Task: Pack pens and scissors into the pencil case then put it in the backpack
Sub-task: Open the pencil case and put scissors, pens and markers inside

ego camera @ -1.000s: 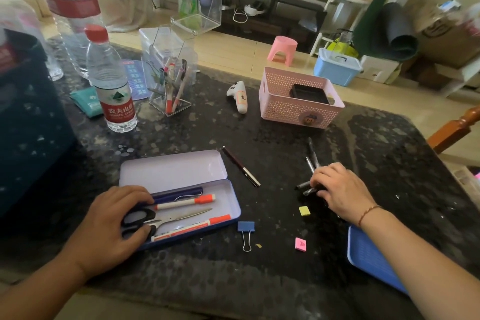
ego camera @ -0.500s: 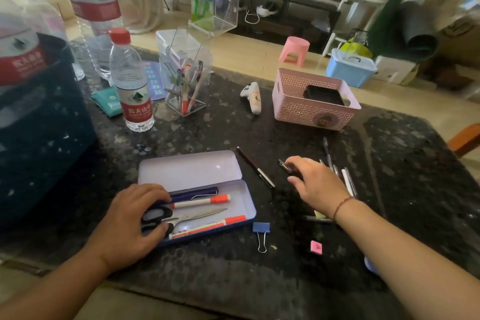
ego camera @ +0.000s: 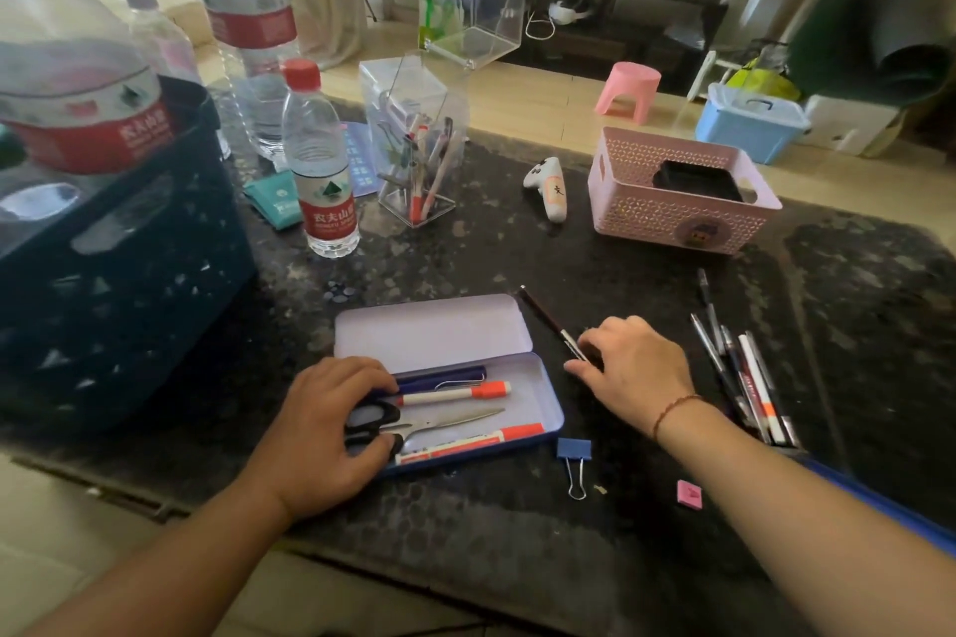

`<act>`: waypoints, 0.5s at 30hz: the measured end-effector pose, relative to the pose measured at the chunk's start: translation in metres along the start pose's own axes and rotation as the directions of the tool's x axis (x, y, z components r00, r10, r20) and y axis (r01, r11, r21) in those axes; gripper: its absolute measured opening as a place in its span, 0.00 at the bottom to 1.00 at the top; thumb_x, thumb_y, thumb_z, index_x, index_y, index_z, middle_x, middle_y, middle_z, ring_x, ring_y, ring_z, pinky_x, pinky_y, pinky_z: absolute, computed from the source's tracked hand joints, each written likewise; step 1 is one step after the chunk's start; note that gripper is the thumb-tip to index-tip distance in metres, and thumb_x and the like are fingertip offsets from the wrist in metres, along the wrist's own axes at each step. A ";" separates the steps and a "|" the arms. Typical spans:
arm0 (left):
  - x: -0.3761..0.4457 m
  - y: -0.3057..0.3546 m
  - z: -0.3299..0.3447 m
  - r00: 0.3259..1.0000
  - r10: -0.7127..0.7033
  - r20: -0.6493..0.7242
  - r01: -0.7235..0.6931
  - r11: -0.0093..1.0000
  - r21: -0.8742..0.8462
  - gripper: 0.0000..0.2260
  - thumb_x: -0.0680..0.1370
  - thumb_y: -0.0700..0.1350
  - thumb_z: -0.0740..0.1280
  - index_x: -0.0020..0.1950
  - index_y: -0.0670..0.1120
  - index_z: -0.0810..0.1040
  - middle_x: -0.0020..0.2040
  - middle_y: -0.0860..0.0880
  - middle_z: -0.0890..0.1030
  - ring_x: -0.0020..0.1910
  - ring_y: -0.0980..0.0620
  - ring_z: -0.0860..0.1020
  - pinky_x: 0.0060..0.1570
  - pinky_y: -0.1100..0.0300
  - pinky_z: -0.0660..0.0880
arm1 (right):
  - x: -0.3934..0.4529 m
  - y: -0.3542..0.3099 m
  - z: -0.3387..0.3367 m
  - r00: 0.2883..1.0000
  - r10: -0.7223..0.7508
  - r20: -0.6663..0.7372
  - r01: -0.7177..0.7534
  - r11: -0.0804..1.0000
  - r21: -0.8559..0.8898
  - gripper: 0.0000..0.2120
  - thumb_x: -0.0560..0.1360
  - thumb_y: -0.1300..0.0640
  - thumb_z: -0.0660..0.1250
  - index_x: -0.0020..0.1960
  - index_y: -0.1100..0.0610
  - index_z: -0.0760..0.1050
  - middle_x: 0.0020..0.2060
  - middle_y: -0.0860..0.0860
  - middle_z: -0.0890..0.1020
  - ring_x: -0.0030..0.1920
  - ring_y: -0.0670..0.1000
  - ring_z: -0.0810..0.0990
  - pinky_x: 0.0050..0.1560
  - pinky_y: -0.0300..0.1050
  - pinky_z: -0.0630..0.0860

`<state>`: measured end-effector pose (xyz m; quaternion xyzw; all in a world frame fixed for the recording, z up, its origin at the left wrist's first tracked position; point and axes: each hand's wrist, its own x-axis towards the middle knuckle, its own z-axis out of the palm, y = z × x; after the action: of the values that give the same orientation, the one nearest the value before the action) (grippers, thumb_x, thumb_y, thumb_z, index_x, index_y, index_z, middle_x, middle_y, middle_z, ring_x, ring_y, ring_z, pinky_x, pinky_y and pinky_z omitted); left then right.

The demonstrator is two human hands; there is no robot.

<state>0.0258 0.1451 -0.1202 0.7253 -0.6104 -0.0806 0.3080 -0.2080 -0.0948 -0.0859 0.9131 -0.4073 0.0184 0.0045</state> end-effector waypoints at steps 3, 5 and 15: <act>0.000 0.001 -0.001 1.000 -0.004 -0.003 0.004 1.000 -0.004 0.16 0.67 0.54 0.68 0.54 0.55 0.76 0.54 0.57 0.76 0.54 0.55 0.74 0.58 0.51 0.71 | 0.004 -0.009 -0.002 0.991 0.134 0.031 -0.135 0.990 0.047 0.12 0.75 0.43 0.62 0.53 0.46 0.79 0.49 0.47 0.80 0.53 0.51 0.76 0.44 0.45 0.74; 0.000 0.000 -0.001 1.000 0.002 -0.008 -0.002 1.000 -0.008 0.16 0.67 0.53 0.68 0.54 0.54 0.76 0.54 0.57 0.76 0.53 0.55 0.74 0.57 0.51 0.72 | 0.002 -0.008 -0.004 0.985 0.174 -0.010 -0.170 0.975 0.142 0.10 0.75 0.45 0.63 0.50 0.47 0.80 0.48 0.47 0.82 0.51 0.52 0.77 0.43 0.45 0.74; -0.001 0.000 0.001 1.000 0.003 -0.019 -0.003 1.000 -0.013 0.16 0.67 0.54 0.66 0.54 0.56 0.75 0.54 0.58 0.76 0.53 0.57 0.73 0.58 0.52 0.71 | -0.029 -0.044 -0.016 0.907 -0.382 -0.174 0.404 0.908 0.112 0.03 0.71 0.51 0.71 0.45 0.46 0.83 0.40 0.45 0.81 0.40 0.47 0.73 0.29 0.44 0.75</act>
<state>0.0251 0.1456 -0.1208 0.7231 -0.6081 -0.0773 0.3184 -0.1957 -0.0434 -0.0706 0.9704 -0.2106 0.1145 -0.0283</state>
